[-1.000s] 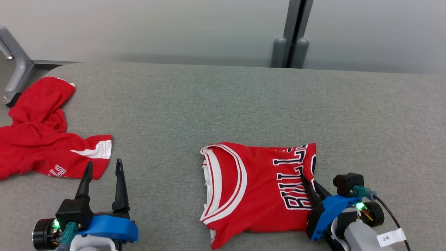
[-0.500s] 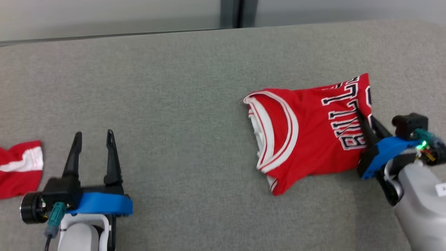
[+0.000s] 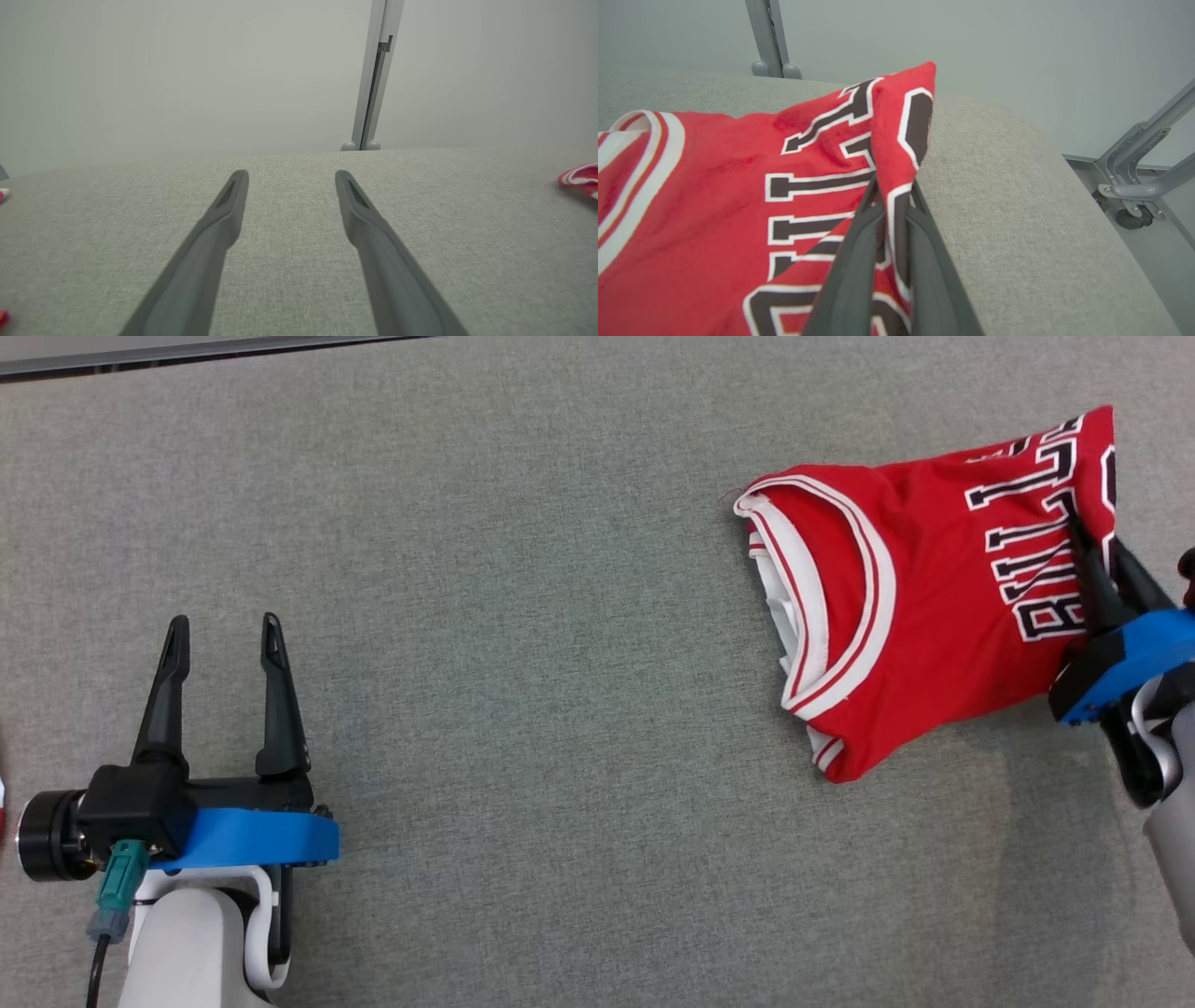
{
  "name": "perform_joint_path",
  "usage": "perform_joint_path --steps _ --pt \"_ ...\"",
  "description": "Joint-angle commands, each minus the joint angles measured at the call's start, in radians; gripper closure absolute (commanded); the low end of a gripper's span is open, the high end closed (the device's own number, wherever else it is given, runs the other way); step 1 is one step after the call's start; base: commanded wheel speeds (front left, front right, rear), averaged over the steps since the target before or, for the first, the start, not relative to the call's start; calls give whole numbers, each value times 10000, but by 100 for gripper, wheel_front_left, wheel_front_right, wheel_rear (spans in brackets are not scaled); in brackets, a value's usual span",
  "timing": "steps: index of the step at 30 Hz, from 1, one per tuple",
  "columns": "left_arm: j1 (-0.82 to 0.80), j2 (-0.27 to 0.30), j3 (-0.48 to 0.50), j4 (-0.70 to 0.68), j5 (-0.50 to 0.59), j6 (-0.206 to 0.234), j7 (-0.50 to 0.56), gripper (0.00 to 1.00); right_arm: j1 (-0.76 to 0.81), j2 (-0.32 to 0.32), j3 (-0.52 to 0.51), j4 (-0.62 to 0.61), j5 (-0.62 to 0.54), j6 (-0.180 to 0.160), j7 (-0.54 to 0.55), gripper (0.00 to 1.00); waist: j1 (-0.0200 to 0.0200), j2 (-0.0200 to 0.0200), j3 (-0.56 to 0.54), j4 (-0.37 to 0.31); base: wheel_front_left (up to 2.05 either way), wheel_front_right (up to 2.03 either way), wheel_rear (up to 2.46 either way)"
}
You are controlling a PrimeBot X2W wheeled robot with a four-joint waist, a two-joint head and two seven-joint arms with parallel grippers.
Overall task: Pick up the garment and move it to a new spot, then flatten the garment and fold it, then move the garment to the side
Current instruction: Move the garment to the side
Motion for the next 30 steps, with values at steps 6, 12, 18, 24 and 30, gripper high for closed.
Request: perform_joint_path --steps 6,12,18,24,30 --pt "-349 33 -72 -142 74 -84 -28 0 -1220 -695 -336 84 -132 -2 434 100 -1 0 398 322 0 0 0" --pt "-620 0 -129 -256 65 -148 -26 0 -2407 -1677 -1008 673 -401 -2 742 100 -1 0 915 782 0 0 0" --pt "-768 -74 -161 -334 22 -168 -28 0 -3248 -2441 -1649 1472 -1141 -4 856 100 -1 0 1219 1088 0 0 0" --pt "-825 -126 -55 -357 8 -128 -28 0 -3617 -2427 -2434 2140 -2033 -2 1061 100 -1 0 1318 1123 0 0 0" --pt "-892 -154 46 -358 35 -129 -28 0 -3818 -2125 -3032 2410 -2724 -2 1203 0 -1 0 1362 1066 0 0 0"
